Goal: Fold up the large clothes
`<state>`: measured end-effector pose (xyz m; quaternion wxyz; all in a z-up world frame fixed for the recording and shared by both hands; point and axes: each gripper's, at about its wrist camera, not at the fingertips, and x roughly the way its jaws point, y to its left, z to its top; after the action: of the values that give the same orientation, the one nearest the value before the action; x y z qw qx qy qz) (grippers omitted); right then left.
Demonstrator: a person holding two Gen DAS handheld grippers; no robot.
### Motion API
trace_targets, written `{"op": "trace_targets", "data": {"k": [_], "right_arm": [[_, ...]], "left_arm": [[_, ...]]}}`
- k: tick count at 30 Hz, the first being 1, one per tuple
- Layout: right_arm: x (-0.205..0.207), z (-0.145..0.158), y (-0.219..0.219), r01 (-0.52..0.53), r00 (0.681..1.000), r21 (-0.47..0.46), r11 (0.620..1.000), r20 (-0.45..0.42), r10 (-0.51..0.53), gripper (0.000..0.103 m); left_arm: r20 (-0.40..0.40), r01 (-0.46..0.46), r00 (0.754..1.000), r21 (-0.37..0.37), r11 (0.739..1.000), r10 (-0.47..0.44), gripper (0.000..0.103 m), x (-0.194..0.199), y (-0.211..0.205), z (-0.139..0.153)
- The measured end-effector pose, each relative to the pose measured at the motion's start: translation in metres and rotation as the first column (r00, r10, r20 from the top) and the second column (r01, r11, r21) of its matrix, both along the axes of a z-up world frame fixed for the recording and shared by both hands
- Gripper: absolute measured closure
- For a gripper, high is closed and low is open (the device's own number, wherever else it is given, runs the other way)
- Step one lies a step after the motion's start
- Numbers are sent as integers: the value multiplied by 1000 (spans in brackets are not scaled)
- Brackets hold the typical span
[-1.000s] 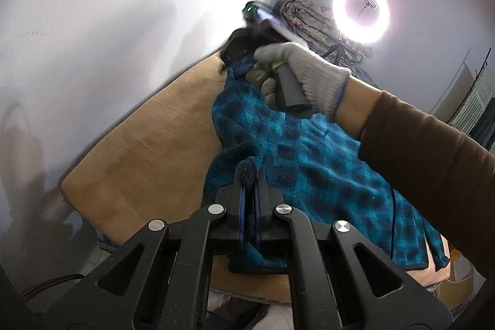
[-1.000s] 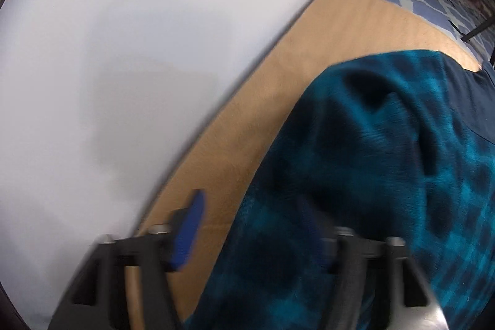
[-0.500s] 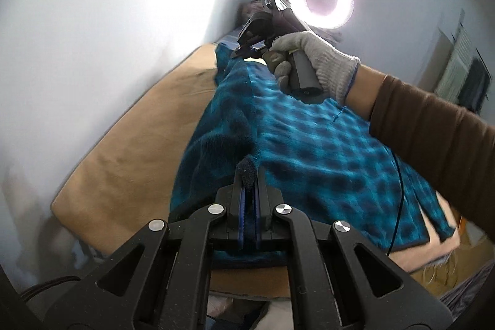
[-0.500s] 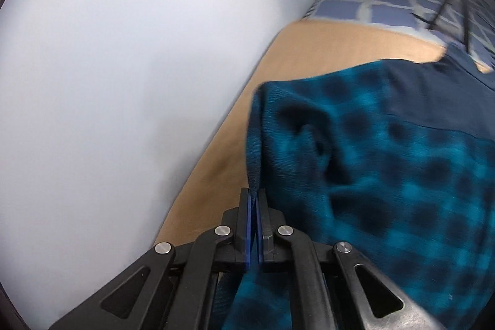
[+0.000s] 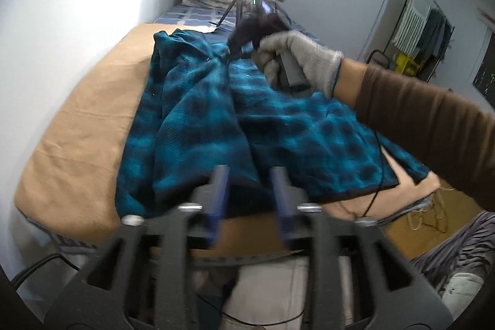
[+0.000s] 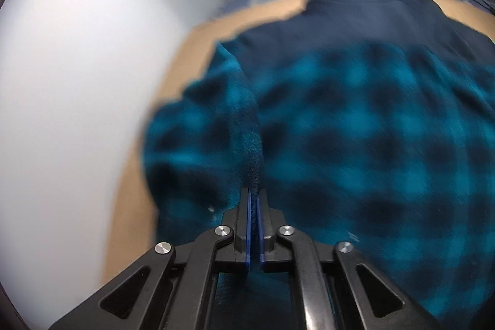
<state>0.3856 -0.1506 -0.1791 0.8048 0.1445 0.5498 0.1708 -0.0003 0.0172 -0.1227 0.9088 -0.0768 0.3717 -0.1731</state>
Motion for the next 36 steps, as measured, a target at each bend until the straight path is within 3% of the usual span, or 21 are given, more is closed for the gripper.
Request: {"op": "trace_targets", "data": {"k": [2, 3, 5, 8, 12, 13, 16, 21, 24, 25, 26, 28, 30, 31, 32, 33, 36], "right_arm": [[-6, -11, -7, -6, 1000, -77, 997, -19, 5, 93], [-9, -10, -9, -8, 1000, -105, 994, -10, 7, 82], [-15, -4, -12, -18, 999, -154, 988, 28, 22, 77], [-19, 16, -6, -61, 995, -124, 990, 75, 71, 67], [-25, 51, 32, -157, 971, -158, 975, 153, 182, 59], [-22, 58, 46, -185, 962, -175, 967, 166, 215, 51], [-17, 70, 78, -218, 948, -216, 952, 186, 259, 43], [2, 61, 123, -253, 935, -266, 930, 180, 306, 42], [11, 53, 146, -274, 927, -299, 914, 169, 334, 42], [14, 52, 153, -276, 926, -312, 909, 167, 338, 42], [15, 50, 163, -279, 924, -334, 900, 163, 347, 42], [21, 42, 178, -276, 919, -409, 870, 154, 364, 43], [22, 36, 189, -251, 914, -502, 828, 160, 374, 45], [24, 33, 193, -244, 913, -531, 812, 158, 377, 51], [26, 29, 197, -244, 913, -546, 801, 149, 380, 72], [29, 24, 198, -251, 916, -543, 801, 135, 378, 82], [34, 16, 200, -255, 926, -531, 808, 105, 362, 94]], "left_arm": [[-16, -22, 1000, -40, 999, 21, 58, -4, 12, 0], [-35, -45, 998, -55, 998, 43, 58, -2, 18, -2], [-81, -97, 993, -72, 993, 91, 58, 4, 31, -9], [-184, -167, 973, -158, 973, 137, 58, 19, 48, -31], [-299, -222, 944, -255, 941, 141, 58, 36, 59, -57], [-314, -230, 939, -274, 934, 139, 58, 40, 60, -60], [-332, -251, 932, -305, 919, 145, 58, 46, 62, -63], [-358, -263, 924, -334, 905, 137, 58, 55, 65, -70], [-395, -287, 910, -377, 881, 128, 58, 61, 70, -81], [-404, -298, 905, -385, 873, 131, 61, 62, 72, -83], [-411, -303, 903, -394, 868, 129, 77, 64, 74, -85], [-423, -299, 900, -418, 858, 108, 94, 67, 75, -87], [-423, -282, 902, -439, 853, 81, 97, 68, 74, -88], [-416, -271, 906, -435, 859, 75, 98, 68, 73, -85], [-407, -263, 910, -422, 868, 78, 99, 65, 71, -81], [-396, -255, 914, -410, 876, 81, 99, 64, 70, -78], [-376, -249, 923, -414, 876, 85, 100, 57, 74, -69]]}}
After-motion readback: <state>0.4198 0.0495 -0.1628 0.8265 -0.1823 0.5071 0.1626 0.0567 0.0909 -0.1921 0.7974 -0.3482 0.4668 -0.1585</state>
